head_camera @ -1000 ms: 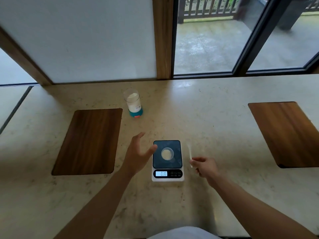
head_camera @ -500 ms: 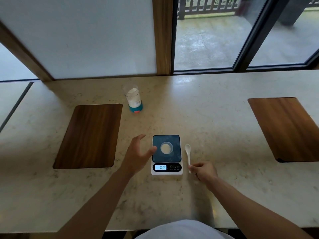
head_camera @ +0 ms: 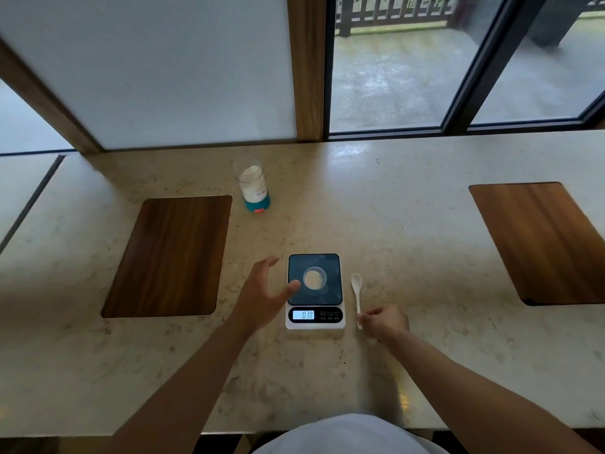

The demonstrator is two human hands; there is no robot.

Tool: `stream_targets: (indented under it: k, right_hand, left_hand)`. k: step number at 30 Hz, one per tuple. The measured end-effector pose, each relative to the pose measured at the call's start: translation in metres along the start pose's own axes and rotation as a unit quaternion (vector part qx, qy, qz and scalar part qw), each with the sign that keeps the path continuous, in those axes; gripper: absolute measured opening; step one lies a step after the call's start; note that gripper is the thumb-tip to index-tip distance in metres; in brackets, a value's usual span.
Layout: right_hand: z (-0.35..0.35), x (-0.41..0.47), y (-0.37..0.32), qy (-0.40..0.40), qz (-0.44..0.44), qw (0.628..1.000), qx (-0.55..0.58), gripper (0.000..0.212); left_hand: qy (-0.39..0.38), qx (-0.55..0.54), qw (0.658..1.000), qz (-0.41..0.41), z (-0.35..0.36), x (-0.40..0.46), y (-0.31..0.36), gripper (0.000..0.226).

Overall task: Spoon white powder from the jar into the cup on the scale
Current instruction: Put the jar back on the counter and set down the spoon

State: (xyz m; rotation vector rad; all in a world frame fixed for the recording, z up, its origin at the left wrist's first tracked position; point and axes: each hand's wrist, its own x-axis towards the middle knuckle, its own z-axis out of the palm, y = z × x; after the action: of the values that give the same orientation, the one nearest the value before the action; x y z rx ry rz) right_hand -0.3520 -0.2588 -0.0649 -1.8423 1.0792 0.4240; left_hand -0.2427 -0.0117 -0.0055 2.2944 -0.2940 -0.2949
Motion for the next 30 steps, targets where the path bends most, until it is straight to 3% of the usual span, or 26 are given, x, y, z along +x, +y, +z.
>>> stream_targets:
  k: [13, 30]
  right_hand:
    - [0.003, -0.002, -0.001, -0.003, 0.007, 0.999, -0.049, 0.026]
    - [-0.004, -0.006, 0.003, 0.0, -0.001, 0.999, -0.046, 0.026]
  left_hand:
    - [-0.011, 0.004, 1.0, 0.004, 0.003, -0.009, -0.005, 0.082]
    - [-0.013, 0.011, 1.0, 0.0, -0.002, -0.02, 0.002, 0.082]
